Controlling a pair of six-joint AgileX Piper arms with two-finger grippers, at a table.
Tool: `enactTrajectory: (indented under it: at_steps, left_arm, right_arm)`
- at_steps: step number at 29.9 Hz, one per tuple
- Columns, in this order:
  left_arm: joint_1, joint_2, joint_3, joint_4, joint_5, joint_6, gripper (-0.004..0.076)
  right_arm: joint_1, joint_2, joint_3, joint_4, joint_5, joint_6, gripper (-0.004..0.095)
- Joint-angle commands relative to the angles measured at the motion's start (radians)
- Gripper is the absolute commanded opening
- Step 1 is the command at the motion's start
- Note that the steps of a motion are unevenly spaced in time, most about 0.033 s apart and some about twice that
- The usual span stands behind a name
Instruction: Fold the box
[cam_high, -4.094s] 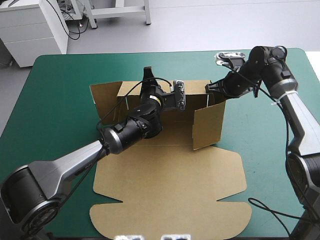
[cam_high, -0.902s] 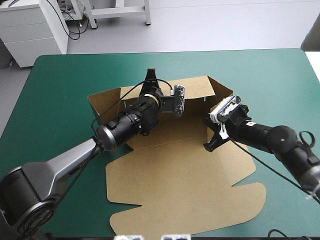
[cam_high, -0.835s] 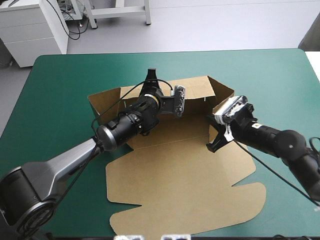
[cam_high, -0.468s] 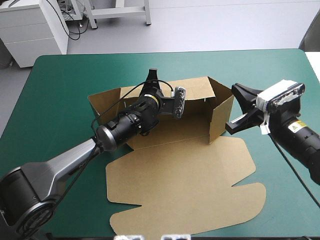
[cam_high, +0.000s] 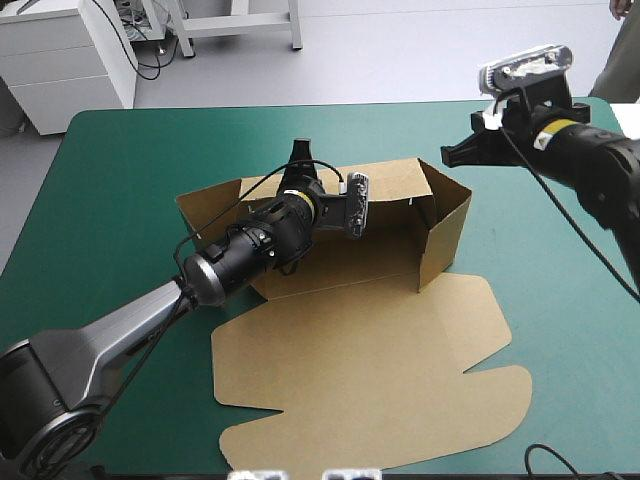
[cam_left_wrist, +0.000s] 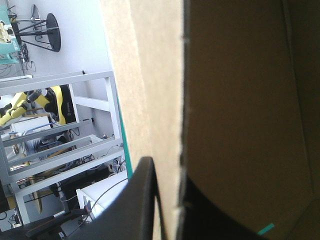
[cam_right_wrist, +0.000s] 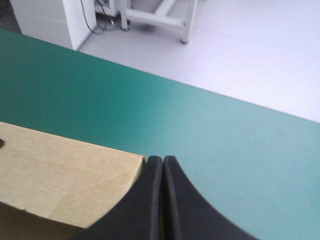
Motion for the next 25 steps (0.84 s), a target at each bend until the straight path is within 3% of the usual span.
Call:
enactTrajectory:
  at_steps: [1, 10, 17, 25]
  left_arm:
    - [-0.018, -0.005, 0.012, -0.16, 0.024, -0.01, -0.0008]
    - [-0.018, -0.005, 0.107, -0.153, 0.017, -0.02, -0.0008]
    - [-0.018, -0.005, 0.157, -0.148, -0.054, -0.101, -0.0008]
    - [-0.018, -0.007, 0.157, -0.129, -0.082, -0.101, -0.0008]
  right_arm:
    - [-0.005, 0.102, -0.151, -0.069, 0.088, 0.082, -0.0018]
    - [-0.018, 0.322, -0.23, -0.156, 0.16, 0.123, -0.0018]
    - [-0.113, 0.376, -0.23, 0.045, 0.254, 0.038, -0.0019]
    - [-0.179, 0.376, -0.164, 0.137, 0.337, -0.044, -0.0019]
